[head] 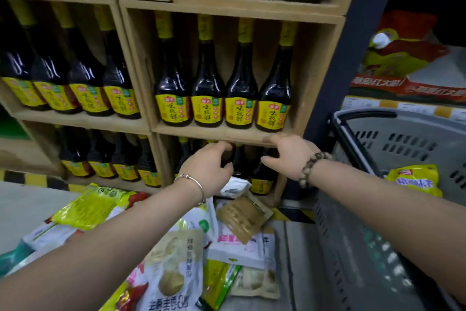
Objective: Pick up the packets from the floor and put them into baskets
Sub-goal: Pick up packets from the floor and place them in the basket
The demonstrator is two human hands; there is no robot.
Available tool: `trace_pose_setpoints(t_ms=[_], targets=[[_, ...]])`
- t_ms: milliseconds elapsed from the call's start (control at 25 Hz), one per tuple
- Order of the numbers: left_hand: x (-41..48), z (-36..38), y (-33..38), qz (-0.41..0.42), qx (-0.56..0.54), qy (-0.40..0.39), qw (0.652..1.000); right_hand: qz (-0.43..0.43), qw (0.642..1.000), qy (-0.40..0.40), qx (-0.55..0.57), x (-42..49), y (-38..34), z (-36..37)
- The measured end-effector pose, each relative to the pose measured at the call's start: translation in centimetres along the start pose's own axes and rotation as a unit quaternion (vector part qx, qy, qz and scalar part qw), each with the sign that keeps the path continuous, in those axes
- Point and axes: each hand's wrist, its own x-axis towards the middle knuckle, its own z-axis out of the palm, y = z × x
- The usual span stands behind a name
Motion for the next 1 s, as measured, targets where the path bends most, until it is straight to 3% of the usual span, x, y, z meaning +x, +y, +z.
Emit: trace_pose_setpoints(t_ms=[280, 440, 560, 640, 760, 880, 1000], targets=[[-3.5, 2.6, -10.4, -0.043, 0.01, -0.066, 0.997, 0.062, 0.99, -0.118, 0.037, 0.7, -8.3, 11.1], [-7.5, 5.3, -15.3, -0.061, 0.069, -0.139, 0.986, 0.031, 0.976, -0.209, 0.06, -0.4, -11.1, 18.1], [-9.7, 6.5, -18.3, -0.088, 0.073, -0.163, 0.98, 0.11, 0.965, -0.197, 0.133, -1.8, -12.2, 22.0], [-11.1, 7.5, -20.1, -0.107, 0.093, -0.181, 0.973, 0.219, 0.93, -0.197, 0.221, -3.0, -12.7, 24.1], [-12.6, 8.3, -21.0, -0.142, 0.101, -0.22, 0.96, 0.341, 0.84, -0.222, 0.359, -4.3, -13.7, 27.2], [-13.6, 8.7, -20.8, -0.17, 0.064, -0.229, 0.957, 0.372, 0.796, -0.246, 0.409, -5.2, -14.6, 29.0], [-14.5, 9.0, -21.4, -0.207, -0.002, -0.202, 0.957, 0.354, 0.775, -0.243, 0.464, -5.6, -14.6, 29.4]])
